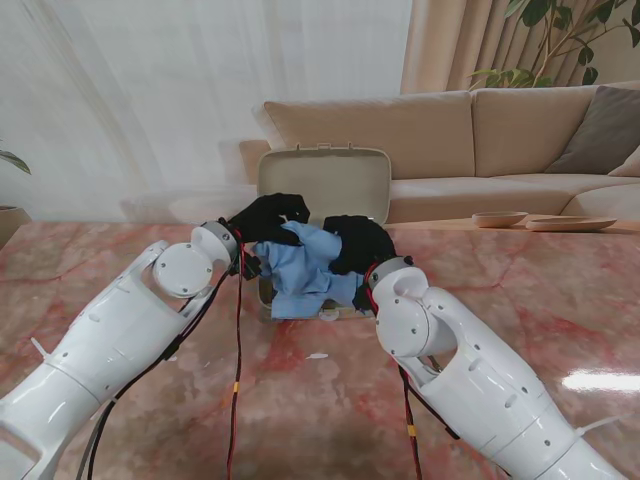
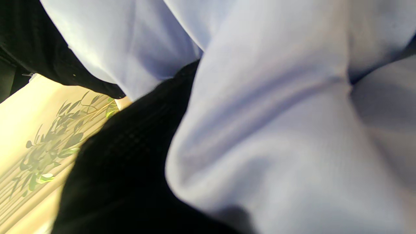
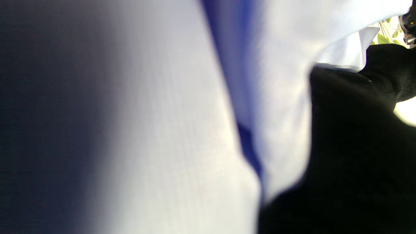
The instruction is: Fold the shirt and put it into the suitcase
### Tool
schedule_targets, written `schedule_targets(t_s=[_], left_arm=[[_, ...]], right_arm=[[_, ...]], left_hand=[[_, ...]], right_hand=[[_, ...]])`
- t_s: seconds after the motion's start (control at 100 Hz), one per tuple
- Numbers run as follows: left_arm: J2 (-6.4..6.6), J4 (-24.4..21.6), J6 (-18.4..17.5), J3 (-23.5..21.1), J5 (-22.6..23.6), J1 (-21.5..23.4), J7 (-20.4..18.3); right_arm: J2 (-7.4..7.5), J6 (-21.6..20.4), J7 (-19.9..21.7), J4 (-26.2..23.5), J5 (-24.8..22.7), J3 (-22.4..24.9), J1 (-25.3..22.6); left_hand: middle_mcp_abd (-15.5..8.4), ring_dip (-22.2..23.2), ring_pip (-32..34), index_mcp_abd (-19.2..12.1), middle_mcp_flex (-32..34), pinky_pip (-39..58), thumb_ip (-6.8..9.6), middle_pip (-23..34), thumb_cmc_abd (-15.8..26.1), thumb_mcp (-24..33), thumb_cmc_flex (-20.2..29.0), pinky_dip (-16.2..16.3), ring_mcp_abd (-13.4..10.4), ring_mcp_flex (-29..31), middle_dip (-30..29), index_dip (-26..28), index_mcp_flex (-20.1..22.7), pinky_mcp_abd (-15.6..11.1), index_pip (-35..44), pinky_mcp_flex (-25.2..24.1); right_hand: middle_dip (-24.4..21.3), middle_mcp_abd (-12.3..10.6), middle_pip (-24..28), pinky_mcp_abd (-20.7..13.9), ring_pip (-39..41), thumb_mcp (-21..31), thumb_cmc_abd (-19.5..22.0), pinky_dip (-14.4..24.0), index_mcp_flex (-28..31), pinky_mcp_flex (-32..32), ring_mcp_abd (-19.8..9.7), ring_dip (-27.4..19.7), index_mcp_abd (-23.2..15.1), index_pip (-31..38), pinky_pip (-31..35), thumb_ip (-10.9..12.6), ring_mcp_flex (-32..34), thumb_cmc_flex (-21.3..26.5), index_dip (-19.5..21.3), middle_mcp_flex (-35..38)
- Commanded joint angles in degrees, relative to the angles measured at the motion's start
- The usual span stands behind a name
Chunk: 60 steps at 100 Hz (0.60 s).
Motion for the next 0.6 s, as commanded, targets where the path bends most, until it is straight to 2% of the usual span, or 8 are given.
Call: schedule_targets(t_s=[0.0,0.25,0.41,0.49,0.59], left_arm=[[-1.01,1.4,-0.6,0.6,-0.6,-0.8,0.2],[-2.82,6.8,-0.6,2.2,-5.9,-2.7,-0.6],[-3.5,9.0,-0.4,3.2,-6.8,-3.6,-0.8],[-3.71,9.7,-0.1,3.6,-7.4,-3.9,-1.3],[-4.05,10.6,0.3,4.0,-8.2,-4.2,-1.8]], right_arm=[[-0.69,0.2,0.7,1.2,1.0,-0.3,0.5],[-1.27,-0.1,0.8,5.1,3.2,-1.8,2.9],[-1.61,-0.3,0.8,7.4,4.3,-2.8,4.3],[-1.76,-0.6,0.8,8.6,4.7,-3.2,5.0],[-1.94,-1.0,0.9,10.2,5.2,-3.7,5.9]], left_hand=[[-1.3,-0.2,1.0,-1.8,0.1,2.1,2.95,1.3,2.8,2.4,3.0,1.7,-1.4,1.1,0.2,0.8,-1.6,-0.3,1.7,0.1],[-1.1,-0.5,0.3,-1.1,-0.1,1.4,2.72,1.1,3.2,1.0,3.5,1.7,-1.4,1.1,-0.4,0.6,-1.9,-0.2,1.5,0.2],[-1.1,-0.7,-0.1,-0.8,-0.3,1.2,2.19,0.7,3.8,-0.4,3.9,1.7,-1.4,0.9,-1.0,0.3,-2.3,-0.1,1.1,0.1],[-1.0,-0.9,-0.9,-0.5,-0.5,0.7,1.79,0.3,4.4,-1.9,4.4,1.5,-1.2,0.6,-1.6,-0.1,-2.6,0.0,0.7,-0.1],[-1.0,-1.1,-1.8,-0.3,-0.9,-0.1,1.25,-0.2,5.2,-4.0,5.1,1.2,-1.1,0.3,-2.5,-0.5,-3.0,0.2,0.3,-0.4]], right_hand=[[0.8,1.2,2.4,-3.8,-0.6,6.1,1.3,2.1,1.2,2.5,-3.1,-0.4,-5.2,3.0,7.3,3.2,2.8,5.8,1.4,0.2],[0.7,1.0,2.4,-3.3,-0.7,6.0,1.5,2.1,1.1,2.5,-2.9,-0.4,-5.2,3.0,7.1,3.1,2.8,5.7,1.4,0.0],[0.7,1.1,2.4,-2.8,-1.1,5.7,1.8,1.9,0.9,2.4,-2.4,-0.6,-5.2,3.0,6.7,2.8,2.8,5.6,1.3,-0.2],[0.7,1.0,2.4,-0.3,-1.5,5.3,2.2,2.0,0.8,-0.1,-2.0,-0.8,-5.2,3.1,5.4,2.7,2.8,5.7,1.1,-0.3],[0.6,1.1,2.4,-1.7,-1.8,5.1,2.4,2.1,0.7,1.8,-1.7,-0.9,-5.3,3.1,6.3,2.6,2.7,5.6,1.0,-0.5]])
